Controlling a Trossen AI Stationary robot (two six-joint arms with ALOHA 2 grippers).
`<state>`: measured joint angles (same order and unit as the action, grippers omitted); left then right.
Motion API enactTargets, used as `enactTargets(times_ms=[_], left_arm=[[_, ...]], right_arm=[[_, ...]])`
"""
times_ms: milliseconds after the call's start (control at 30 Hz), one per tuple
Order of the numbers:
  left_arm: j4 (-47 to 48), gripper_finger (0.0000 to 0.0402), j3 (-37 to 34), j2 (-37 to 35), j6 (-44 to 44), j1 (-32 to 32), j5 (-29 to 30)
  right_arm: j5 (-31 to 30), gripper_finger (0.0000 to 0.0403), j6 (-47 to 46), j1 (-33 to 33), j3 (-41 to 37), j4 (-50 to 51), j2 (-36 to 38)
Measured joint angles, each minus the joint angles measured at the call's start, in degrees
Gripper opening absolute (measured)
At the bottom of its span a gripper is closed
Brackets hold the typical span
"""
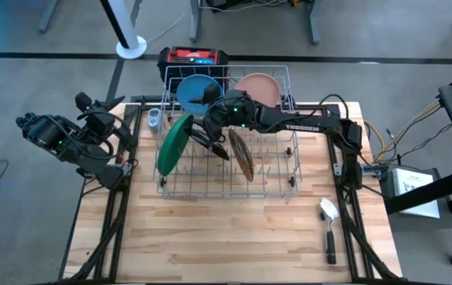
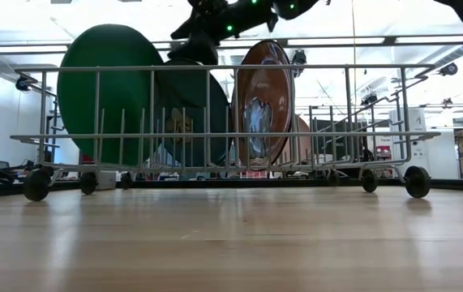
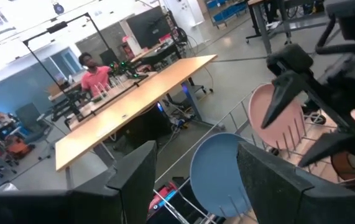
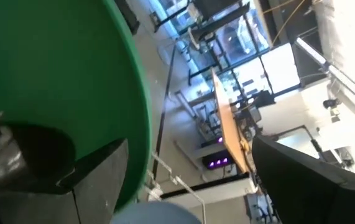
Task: Sort dishes
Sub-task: Adjust the blue floral plate on the right side of the dish rack
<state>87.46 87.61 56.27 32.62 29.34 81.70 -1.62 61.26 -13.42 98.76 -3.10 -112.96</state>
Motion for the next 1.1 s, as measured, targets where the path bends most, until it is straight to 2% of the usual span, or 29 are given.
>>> enactTargets(times_ms=[267,433,600,700,800,900,1100], left_arm=[[0.0,0.0211,0.0,0.1,0.5,0.0,-0.9],[-0.1,0.0211,0.0,0.6,3.1,0.0,-7.7],[-0.2,0.0211,0.0,2.3,6.2,0.0,-11.3],[-0.2,0.0211,0.0,3.7,6.8,0.0,-12.1],[-0.2,0.0211,0.0,5.5,6.9,0.0,-13.0],[-0.2,0.0211,0.0,7.3,7.0,0.0,-14.2],[0.0,0.0211,0.0,10.1,6.9,0.0,-14.0]], right_arm=[[-1.5,0.0332,-4.1,-0.7,0.1,8.2,6.1],[-1.0,0.0332,-10.1,-1.5,0.1,15.8,10.1],[10.6,0.033,-19.3,-1.4,0.1,21.1,13.4],[12.3,0.0314,-21.7,0.0,0.0,24.2,13.7],[12.2,0.028,-22.0,1.3,-0.2,28.2,13.6],[12.2,0.0227,-21.9,2.7,-0.9,30.5,13.6],[12.0,0.0078,-20.3,5.3,-2.7,31.0,13.5]])
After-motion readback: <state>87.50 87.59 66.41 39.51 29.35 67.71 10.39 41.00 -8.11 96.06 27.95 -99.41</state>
